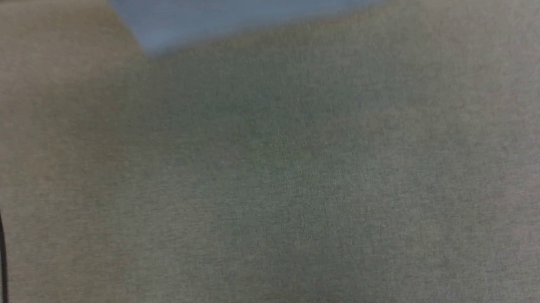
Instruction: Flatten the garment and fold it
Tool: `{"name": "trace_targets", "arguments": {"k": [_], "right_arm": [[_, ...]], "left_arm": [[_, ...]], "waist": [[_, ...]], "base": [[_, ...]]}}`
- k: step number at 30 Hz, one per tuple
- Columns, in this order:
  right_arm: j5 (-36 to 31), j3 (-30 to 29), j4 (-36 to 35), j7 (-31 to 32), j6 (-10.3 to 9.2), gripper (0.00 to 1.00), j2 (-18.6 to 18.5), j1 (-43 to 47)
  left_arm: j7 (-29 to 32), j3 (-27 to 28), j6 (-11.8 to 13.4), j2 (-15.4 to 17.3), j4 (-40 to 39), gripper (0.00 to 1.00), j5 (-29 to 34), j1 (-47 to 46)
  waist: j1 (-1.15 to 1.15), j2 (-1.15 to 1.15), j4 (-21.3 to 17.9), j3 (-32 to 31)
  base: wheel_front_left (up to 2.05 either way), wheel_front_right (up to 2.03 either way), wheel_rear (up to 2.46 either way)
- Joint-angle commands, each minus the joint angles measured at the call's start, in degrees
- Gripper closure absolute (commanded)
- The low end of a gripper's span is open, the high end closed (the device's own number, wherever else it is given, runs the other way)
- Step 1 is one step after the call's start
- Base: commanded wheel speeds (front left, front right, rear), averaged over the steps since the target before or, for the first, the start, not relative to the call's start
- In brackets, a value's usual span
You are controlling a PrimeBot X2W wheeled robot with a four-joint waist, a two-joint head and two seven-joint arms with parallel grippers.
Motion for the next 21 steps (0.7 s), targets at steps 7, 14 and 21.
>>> {"name": "trace_targets", "arguments": {"k": [7, 14, 21], "right_arm": [[-1.7, 1.0, 9.0, -8.1, -0.08, 1.00, 0.2, -4.8], [0.6, 4.0, 12.2, -8.8, -0.08, 1.00, -2.2, 3.1], [9.2, 8.1, 8.7, -9.0, -0.08, 1.00, -6.3, 18.1]], "left_arm": [[-7.9, -1.3, -1.3, -0.7, 7.7, 1.00, 1.6, -6.2], [-13.3, -1.4, -3.3, -3.5, 13.2, 1.00, -0.7, 0.0], [-18.2, -2.5, -6.1, -7.2, 14.9, 1.00, -3.2, 12.2]], "waist": [[0.00, 0.00, -1.9, 8.9], [0.00, 0.00, -1.0, 8.5], [0.00, 0.00, 1.3, 4.1]], "base": [[0.00, 0.00, 0.00], [0.00, 0.00, 0.00], [0.00, 0.00, 0.00]]}}
